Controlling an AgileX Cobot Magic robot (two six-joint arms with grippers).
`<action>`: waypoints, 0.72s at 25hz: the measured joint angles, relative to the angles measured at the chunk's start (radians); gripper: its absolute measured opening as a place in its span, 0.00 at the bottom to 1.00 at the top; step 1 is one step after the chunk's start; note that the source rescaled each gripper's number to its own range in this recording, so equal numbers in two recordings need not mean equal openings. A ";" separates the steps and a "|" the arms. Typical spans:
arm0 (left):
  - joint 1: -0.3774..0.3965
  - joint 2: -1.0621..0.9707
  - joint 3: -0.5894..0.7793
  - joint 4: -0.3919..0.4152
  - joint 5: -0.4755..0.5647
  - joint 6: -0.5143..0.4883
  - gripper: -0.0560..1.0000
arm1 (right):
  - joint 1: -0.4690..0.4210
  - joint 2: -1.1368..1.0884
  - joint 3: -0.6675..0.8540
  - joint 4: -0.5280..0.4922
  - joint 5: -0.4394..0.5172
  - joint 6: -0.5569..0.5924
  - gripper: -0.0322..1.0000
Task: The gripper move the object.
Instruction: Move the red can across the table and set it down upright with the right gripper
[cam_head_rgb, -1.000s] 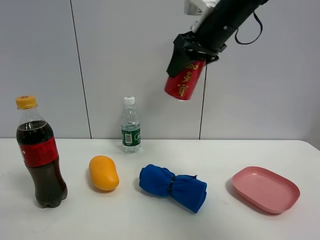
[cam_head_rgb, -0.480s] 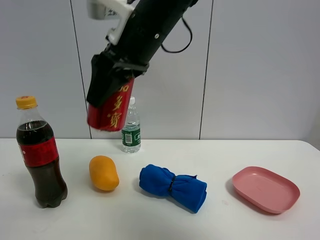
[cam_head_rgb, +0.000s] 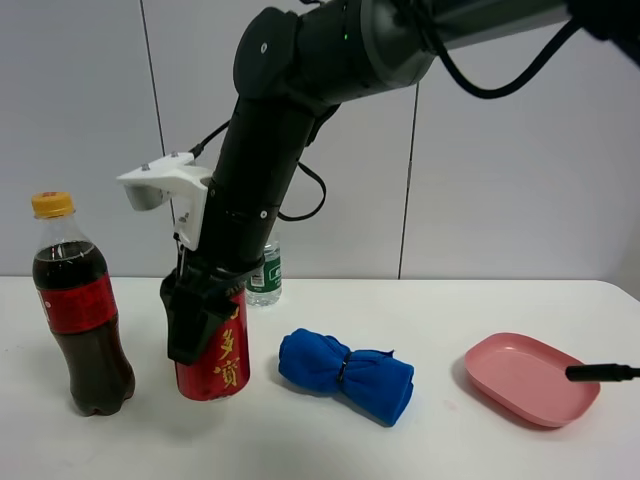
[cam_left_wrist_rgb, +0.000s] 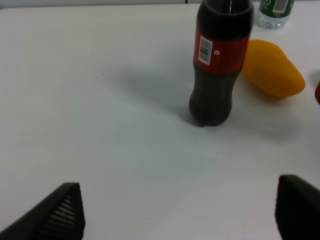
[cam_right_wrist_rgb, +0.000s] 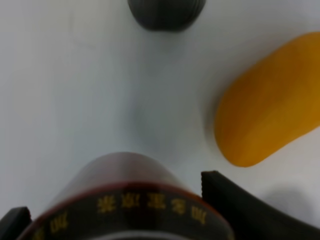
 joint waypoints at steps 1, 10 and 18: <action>0.000 0.000 0.000 0.000 0.000 0.000 1.00 | 0.000 0.010 0.000 -0.010 -0.003 0.000 0.03; 0.000 0.000 0.000 0.000 0.000 0.000 1.00 | 0.003 0.089 0.000 -0.043 -0.067 0.000 0.03; 0.000 -0.001 0.000 0.000 0.000 0.000 1.00 | 0.003 0.125 0.000 -0.049 -0.082 -0.001 0.03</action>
